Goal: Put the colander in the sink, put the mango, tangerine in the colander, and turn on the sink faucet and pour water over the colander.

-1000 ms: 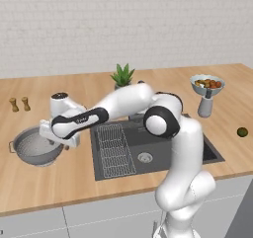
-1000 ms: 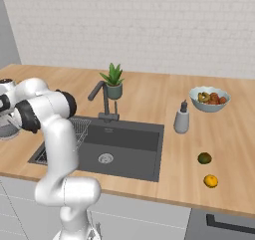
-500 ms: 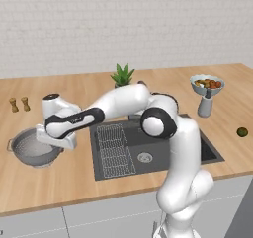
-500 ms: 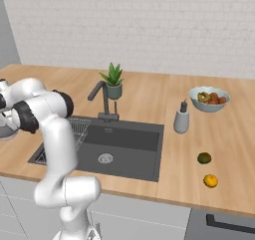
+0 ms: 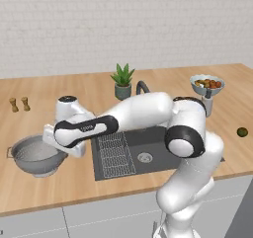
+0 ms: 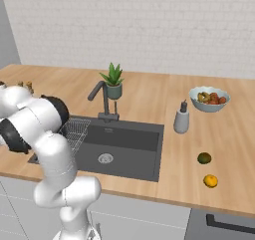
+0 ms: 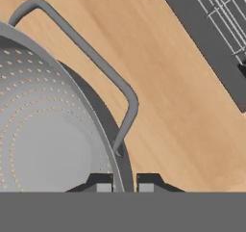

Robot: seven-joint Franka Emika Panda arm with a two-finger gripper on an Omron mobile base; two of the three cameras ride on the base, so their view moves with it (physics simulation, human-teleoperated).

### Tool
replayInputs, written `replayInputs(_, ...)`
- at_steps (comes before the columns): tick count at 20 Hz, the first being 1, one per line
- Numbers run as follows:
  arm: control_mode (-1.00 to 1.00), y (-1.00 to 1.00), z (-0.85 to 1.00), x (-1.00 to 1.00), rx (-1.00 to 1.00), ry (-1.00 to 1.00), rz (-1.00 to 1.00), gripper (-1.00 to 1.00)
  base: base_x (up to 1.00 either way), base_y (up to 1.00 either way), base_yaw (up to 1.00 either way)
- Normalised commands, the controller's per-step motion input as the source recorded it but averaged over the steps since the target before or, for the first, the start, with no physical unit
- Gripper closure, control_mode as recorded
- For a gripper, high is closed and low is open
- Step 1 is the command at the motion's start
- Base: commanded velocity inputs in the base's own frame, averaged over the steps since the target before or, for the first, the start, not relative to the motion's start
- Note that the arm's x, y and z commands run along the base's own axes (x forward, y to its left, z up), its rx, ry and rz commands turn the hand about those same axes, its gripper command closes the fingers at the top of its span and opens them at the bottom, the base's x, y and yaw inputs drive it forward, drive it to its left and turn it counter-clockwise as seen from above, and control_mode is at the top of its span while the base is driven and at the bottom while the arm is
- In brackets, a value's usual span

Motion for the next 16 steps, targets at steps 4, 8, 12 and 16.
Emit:
replayInputs(4,-1.0,-0.65,0.21,-0.48,0.26,-0.01,-0.25,1.0,0.0,0.0,0.0)
replayInputs(8,-1.0,-0.52,0.47,-0.45,0.2,-0.06,-0.22,1.0,0.0,0.0,0.0)
replayInputs(12,-1.0,-0.48,0.71,-0.48,0.07,-0.06,-0.09,1.0,0.0,0.0,0.0)
replayInputs(16,-1.0,-0.45,0.74,-0.48,0.0,0.0,-0.01,1.0,0.0,0.0,0.0)
